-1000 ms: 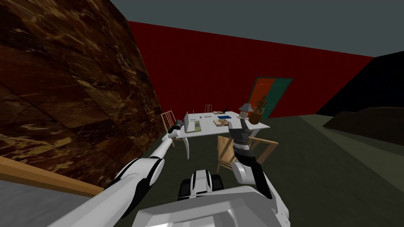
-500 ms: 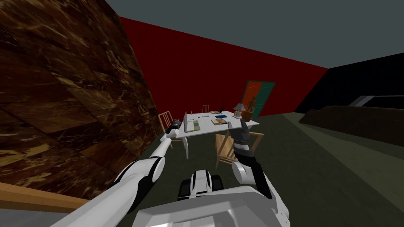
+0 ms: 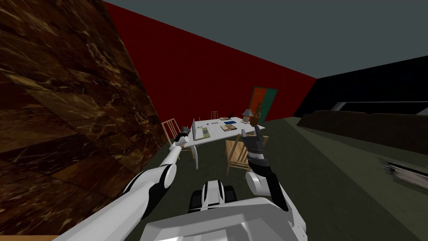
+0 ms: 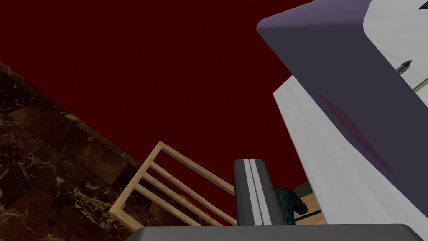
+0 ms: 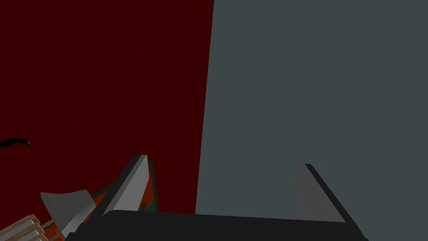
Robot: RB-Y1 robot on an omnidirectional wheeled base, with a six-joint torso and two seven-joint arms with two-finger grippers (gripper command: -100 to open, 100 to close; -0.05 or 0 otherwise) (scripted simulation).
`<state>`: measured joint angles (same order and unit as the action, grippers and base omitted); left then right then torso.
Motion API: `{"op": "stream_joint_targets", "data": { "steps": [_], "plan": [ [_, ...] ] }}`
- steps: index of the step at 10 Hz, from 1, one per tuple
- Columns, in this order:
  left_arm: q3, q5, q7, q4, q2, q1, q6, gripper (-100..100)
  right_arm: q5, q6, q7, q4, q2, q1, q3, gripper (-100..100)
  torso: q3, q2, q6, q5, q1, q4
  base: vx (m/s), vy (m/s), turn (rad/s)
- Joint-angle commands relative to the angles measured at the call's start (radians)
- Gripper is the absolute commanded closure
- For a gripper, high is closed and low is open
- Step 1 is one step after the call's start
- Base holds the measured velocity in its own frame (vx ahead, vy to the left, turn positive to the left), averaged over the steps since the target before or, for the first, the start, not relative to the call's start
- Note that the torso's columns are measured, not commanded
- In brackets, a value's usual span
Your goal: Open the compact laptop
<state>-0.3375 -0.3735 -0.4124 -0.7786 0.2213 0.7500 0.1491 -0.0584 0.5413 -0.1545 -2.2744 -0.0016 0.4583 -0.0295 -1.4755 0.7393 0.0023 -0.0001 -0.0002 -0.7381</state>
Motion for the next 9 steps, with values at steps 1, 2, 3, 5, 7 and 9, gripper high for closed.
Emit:
{"op": "stream_joint_targets", "data": {
  "steps": [1, 2, 3, 5, 7, 9],
  "plan": [
    [-0.078, 0.015, 0.033, 0.001, -0.012, 0.005, 0.004, 100, 0.000, 0.000, 0.000, 0.000, 0.000, 0.000, 0.000, 0, 0.001, 0.001, -0.003, 0.001, 0.002, -0.001, -0.030, 0.039, 0.031],
    [-0.105, 0.046, 0.077, 0.010, -0.031, 0.018, 0.014, 100, 0.000, 0.000, 0.000, 0.000, 0.000, 0.000, 0.000, 0, -0.001, -0.002, -0.004, 0.000, 0.001, 0.000, -0.066, 0.067, -0.351],
    [-0.136, 0.046, 0.081, 0.010, -0.031, 0.018, 0.014, 100, 0.000, 0.000, 0.000, 0.000, 0.000, 0.000, 0.000, 0, 0.000, -0.001, -0.001, 0.000, 0.000, 0.000, -0.063, 0.079, -0.241],
    [-0.175, 0.046, 0.081, 0.010, -0.031, 0.018, 0.014, 100, 0.000, 0.000, 0.000, 0.000, 0.000, 0.001, 0.000, 0, -0.001, -0.002, -0.003, 0.000, 0.000, 0.000, -0.031, 0.024, 0.031],
    [-0.239, 0.077, 0.128, 0.019, -0.051, 0.030, 0.024, 100, 0.000, 0.000, 0.000, 0.000, 0.000, 0.000, 0.000, 0, 0.000, 0.000, -0.001, 0.000, 0.001, 0.000, -0.079, 0.075, -0.299],
    [-0.292, 0.108, 0.170, 0.028, -0.071, 0.043, 0.034, 100, 0.000, 0.000, 0.000, 0.000, 0.000, 0.000, 0.000, 0, 0.000, -0.002, -0.003, 0.000, 0.000, 0.000, -0.057, 0.045, -0.181]
  ]
}}
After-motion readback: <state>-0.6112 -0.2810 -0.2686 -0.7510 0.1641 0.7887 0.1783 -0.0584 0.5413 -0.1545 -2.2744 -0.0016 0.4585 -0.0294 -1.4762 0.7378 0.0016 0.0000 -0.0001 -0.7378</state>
